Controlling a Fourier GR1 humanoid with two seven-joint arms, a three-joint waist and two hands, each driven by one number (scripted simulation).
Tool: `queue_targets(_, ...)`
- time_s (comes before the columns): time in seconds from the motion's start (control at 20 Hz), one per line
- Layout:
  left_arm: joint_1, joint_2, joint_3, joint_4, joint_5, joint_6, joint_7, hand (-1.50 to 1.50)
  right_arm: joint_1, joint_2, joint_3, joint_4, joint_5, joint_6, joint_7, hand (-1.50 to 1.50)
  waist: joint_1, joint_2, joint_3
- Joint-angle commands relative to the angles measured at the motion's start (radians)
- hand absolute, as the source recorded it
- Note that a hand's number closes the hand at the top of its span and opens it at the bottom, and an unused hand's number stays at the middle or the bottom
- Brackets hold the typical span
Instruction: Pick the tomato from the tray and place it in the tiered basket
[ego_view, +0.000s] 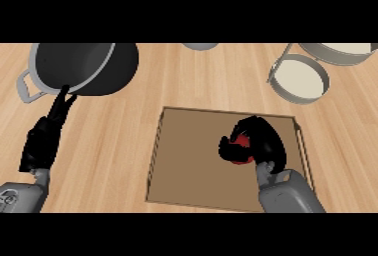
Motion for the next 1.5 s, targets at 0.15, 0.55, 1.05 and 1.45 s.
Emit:
queue_targets(0.15,-0.033,-0.031,-0.005,0.031,-0.019,0.023,0.002,0.0,-0.074,-0.057,0.229,-0.175,-0.038,0.155,-0.335,1.5,-0.007,0.001,0.001)
queue_targets(0.55,-0.037,0.009,0.029,0.012,-0.001,-0.032,0.041,0.0,-0.174,-0.153,-0.022,-0.436,-0.022,0.107,-0.361,1.5,-0.009,0.002,0.0)
queue_targets(1.05,-0.052,-0.083,-0.01,0.009,-0.088,0.025,0.072,0.0,-0.346,-0.344,-0.296,-0.39,-0.11,0.326,-0.389,1.5,-0.004,0.004,0.0)
queue_targets(1.45,-0.036,-0.084,0.034,0.039,-0.081,-0.028,0.006,0.0,-0.533,-0.383,-0.382,-0.032,-0.13,0.347,-0.592,1.5,0.007,0.008,0.0)
